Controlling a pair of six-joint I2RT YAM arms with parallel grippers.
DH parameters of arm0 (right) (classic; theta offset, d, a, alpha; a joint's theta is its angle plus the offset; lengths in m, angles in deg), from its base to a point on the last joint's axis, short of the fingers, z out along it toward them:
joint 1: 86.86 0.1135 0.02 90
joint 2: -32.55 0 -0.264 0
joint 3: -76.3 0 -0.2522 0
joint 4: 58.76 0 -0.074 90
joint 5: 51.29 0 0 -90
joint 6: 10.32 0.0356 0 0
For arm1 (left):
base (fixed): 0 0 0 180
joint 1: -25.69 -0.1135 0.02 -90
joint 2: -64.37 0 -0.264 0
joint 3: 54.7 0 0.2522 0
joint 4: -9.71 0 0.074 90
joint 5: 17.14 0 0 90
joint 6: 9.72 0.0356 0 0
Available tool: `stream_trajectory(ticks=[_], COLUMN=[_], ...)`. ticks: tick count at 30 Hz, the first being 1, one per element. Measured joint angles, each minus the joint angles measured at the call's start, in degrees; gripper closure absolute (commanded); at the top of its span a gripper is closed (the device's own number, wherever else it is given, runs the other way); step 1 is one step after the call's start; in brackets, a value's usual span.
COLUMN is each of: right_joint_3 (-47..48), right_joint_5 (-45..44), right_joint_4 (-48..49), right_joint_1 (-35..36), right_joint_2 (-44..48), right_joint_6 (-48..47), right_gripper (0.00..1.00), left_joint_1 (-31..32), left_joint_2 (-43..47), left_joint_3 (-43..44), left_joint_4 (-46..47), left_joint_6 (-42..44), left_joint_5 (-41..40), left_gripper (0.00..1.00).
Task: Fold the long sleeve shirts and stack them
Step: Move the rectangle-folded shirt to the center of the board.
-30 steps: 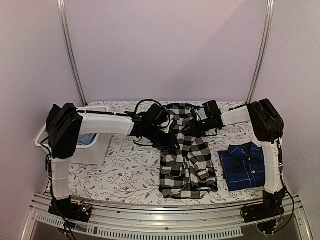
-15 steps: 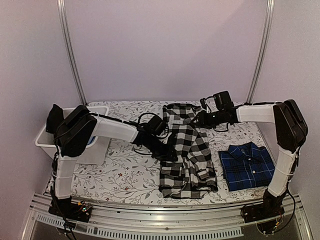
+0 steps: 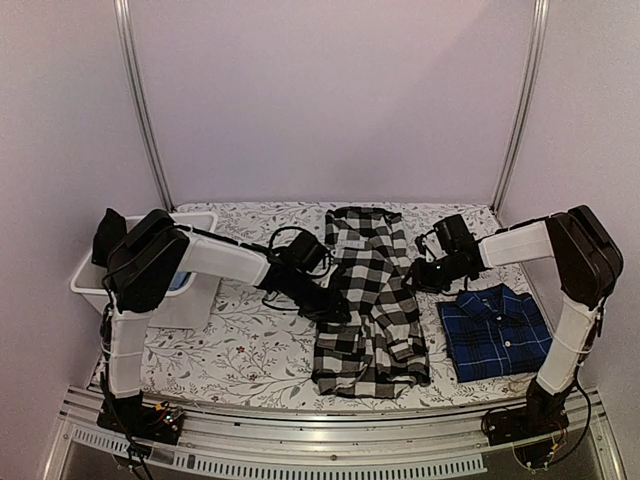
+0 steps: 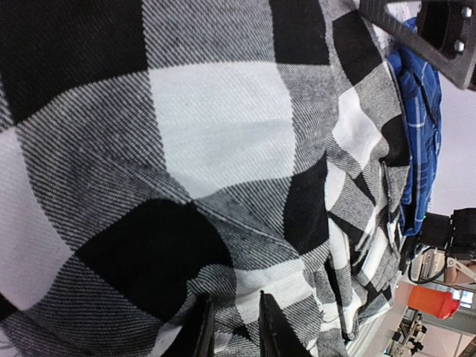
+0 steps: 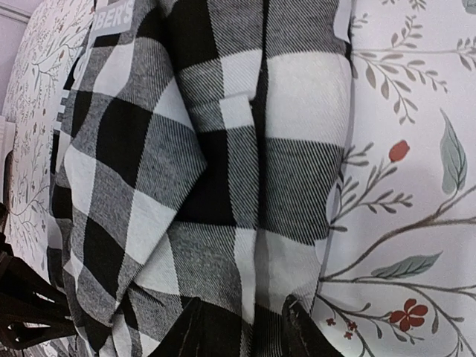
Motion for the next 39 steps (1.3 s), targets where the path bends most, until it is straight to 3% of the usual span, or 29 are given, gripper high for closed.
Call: stream_trajectory(ticks=[5,18,33,39], right_joint_3=[-4.8,-5.3,3.3,4.4], right_joint_5=[0.0,-0.1,0.9,0.3], right_joint_4=[-0.2,1.0,1.8,0.8], right_joint_1=[0.0,2.3,3.1,3.1], right_joint_2=[3.7,2.9,-5.0,-5.4], right_joint_6=[0.0,0.4,0.4,0.2], right_gripper=[0.67,0.75,0.76,0.72], left_joint_1=[-0.1,-1.0,-2.9,-3.7], left_joint_2=[0.0,1.5,1.9,1.7], left_joint_3=[-0.2,-2.3,-2.3,-0.6], left_joint_4=[0.2,0.5,-1.2,-3.9], left_joint_6=[0.0,0.1,0.7,1.6], left_joint_5=[0.3,0.4,0.6,-0.2], left_gripper=[0.78,0.78,0.78,0.77])
